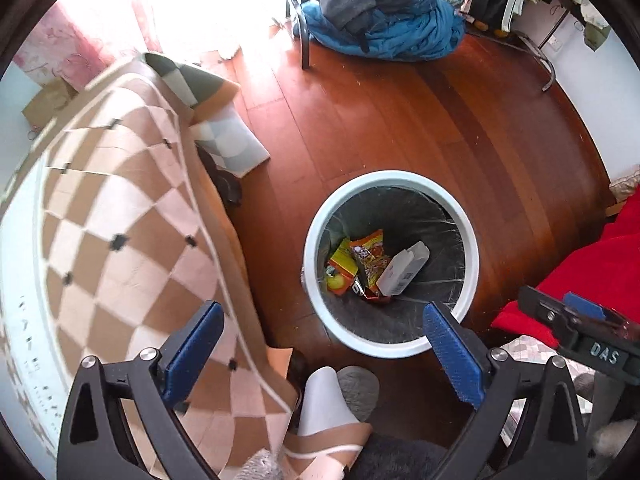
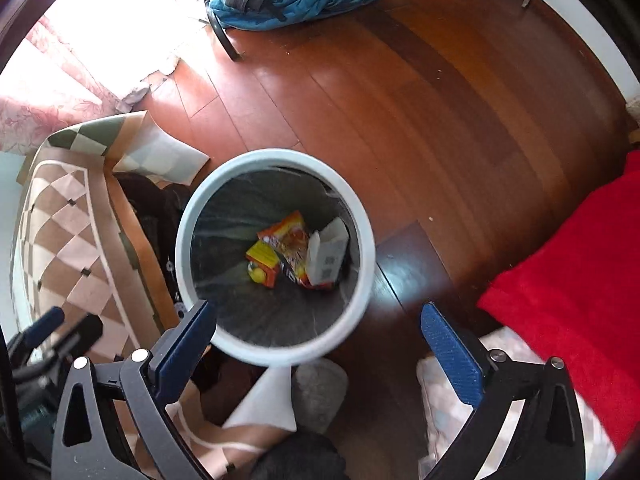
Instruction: Collect trash
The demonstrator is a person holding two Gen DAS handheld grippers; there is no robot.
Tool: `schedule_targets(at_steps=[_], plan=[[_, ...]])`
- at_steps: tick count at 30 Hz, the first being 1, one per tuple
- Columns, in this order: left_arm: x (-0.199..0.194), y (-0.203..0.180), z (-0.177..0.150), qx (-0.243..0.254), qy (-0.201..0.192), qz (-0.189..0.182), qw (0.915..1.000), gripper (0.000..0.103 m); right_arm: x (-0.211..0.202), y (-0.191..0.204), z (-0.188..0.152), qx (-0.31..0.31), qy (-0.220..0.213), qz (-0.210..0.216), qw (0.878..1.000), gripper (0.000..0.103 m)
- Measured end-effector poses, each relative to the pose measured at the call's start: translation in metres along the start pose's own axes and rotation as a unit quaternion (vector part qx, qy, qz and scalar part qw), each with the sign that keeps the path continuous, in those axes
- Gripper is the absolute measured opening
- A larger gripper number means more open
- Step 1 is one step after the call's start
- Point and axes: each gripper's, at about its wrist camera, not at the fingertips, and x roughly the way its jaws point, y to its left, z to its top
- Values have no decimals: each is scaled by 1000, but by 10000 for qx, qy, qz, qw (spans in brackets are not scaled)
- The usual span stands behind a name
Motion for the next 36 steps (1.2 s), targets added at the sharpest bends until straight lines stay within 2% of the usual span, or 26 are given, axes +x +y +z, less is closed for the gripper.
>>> schedule_targets(at_steps=[9,22,28,36], plan=[[-88,1,-26,37,-519,-34,9986,102,-105,7,-42,-161,-556,248,9980,103],[-225,2,-72,265,-1095,-647,9915,102,-262,31,-117,-622,-1176,800,9879,103],[-265,9,-89,314,-1218,-972,9873,102,-314,38,-146,-780,-1276,1133,9822,103],[-294,22,-108,322,-1249,-1131,9852,102,-344,50,-173,-963,-1246,1439,9770,103]])
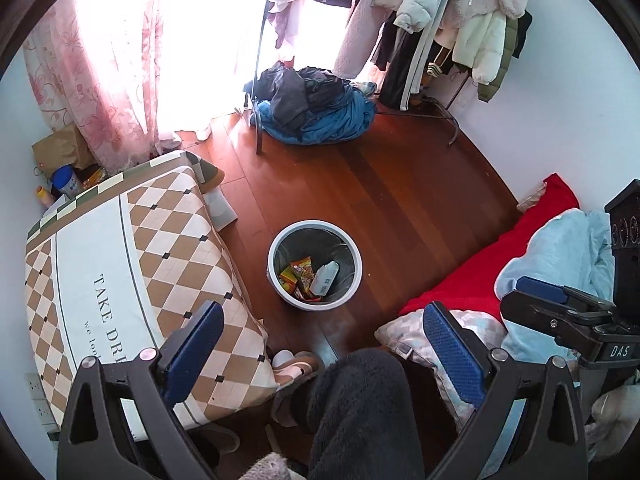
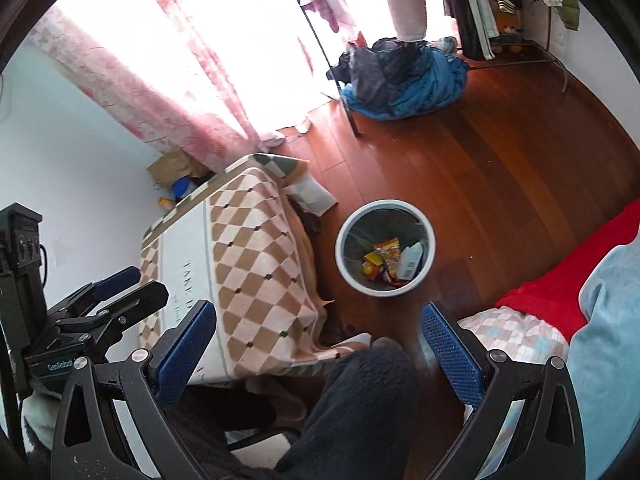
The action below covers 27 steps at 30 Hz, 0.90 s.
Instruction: Collect trash
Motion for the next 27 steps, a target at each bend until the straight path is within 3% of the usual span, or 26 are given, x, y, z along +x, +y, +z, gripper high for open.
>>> schedule_targets(at_steps=[27], plan=[[-21,7,-15,-49,-109,-62,9999,103,-9,22,-14,-224,162,11,9996,103]])
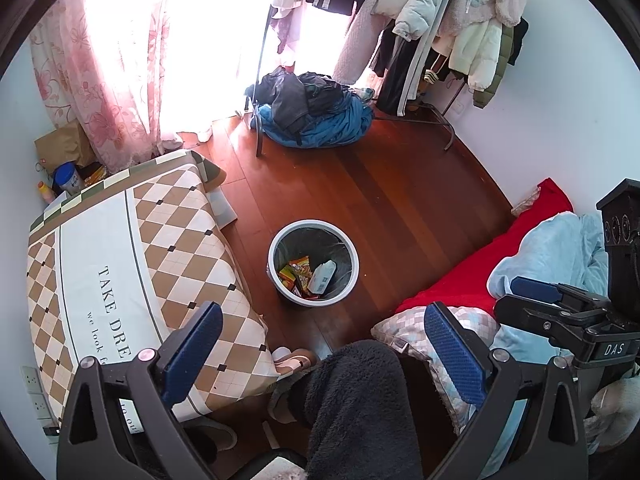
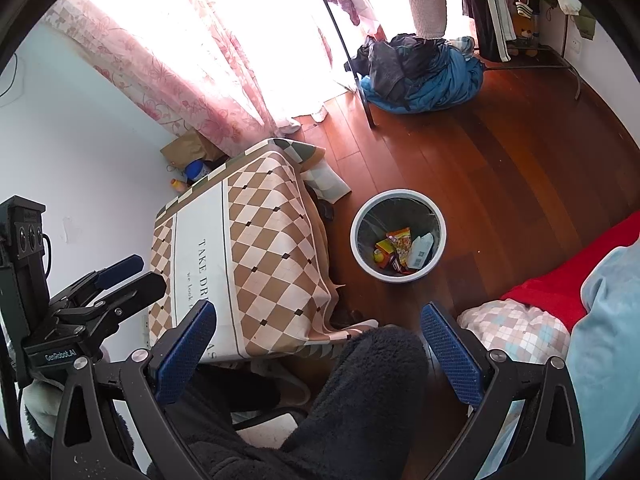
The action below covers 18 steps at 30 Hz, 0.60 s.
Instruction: Collect trash
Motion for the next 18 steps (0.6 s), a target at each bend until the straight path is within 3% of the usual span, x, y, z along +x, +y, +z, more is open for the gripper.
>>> schedule_targets(at_steps=[18], plan=[[1,-10,-3,82,52,-40,9999,103,-3,-4,-5,-23,46,-70,10000,103]])
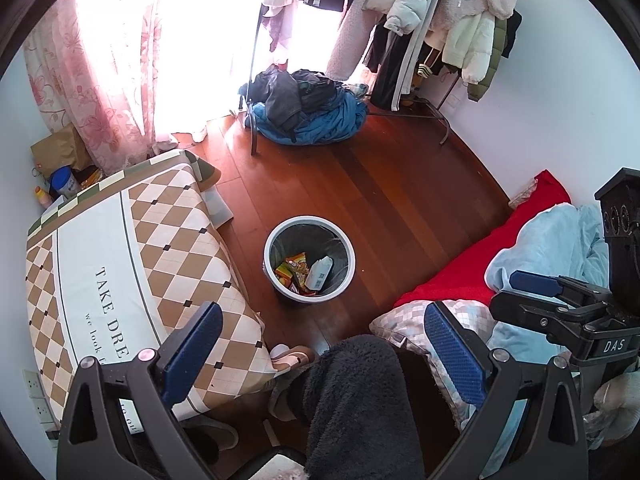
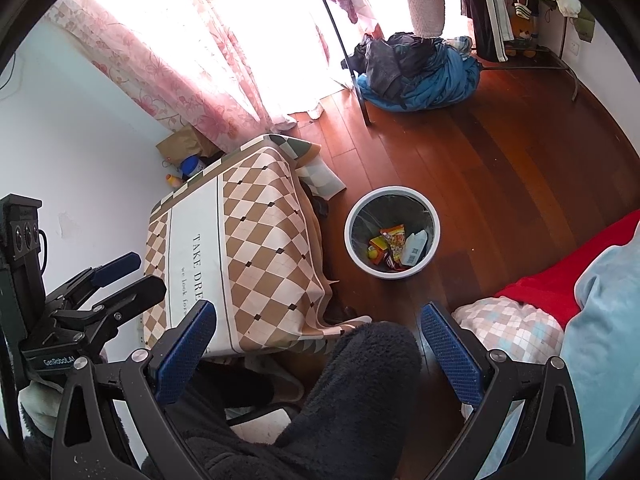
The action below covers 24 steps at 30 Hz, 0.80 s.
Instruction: Collect trash
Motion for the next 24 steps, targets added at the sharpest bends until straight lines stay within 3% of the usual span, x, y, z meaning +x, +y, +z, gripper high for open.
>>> schedule_targets(at_steps=[24], plan=[[-3,-1,-3,31,18,-84,10000,103,0,3,-7,-22,34,-14,10000,103]])
